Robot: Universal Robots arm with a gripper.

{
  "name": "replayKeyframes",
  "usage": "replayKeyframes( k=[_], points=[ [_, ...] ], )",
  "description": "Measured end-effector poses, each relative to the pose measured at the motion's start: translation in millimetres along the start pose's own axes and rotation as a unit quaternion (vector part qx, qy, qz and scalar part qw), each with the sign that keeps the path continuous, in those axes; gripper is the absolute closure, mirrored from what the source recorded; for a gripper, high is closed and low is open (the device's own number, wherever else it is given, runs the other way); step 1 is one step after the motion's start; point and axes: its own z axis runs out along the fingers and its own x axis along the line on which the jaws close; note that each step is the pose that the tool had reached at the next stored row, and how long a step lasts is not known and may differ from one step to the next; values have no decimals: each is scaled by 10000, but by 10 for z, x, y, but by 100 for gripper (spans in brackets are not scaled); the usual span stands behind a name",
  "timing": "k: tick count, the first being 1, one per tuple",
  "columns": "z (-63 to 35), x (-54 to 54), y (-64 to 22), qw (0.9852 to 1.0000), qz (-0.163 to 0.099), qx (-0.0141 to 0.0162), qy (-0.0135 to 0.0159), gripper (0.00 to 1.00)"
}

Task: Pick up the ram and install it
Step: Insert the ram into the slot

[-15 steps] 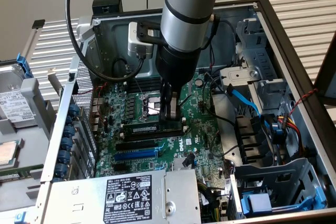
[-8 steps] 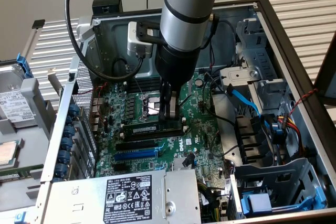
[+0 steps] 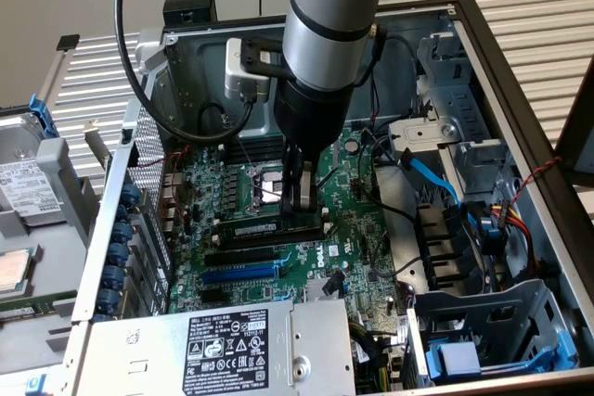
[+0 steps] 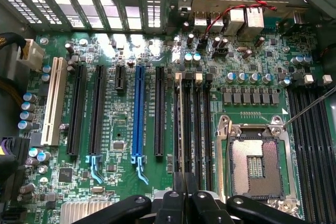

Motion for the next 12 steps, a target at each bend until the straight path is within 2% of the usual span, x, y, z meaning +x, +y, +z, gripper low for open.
replayKeyframes(
  k=[12],
  points=[
    [8, 5, 4, 10000, -3, 1, -7, 88]
  ],
)
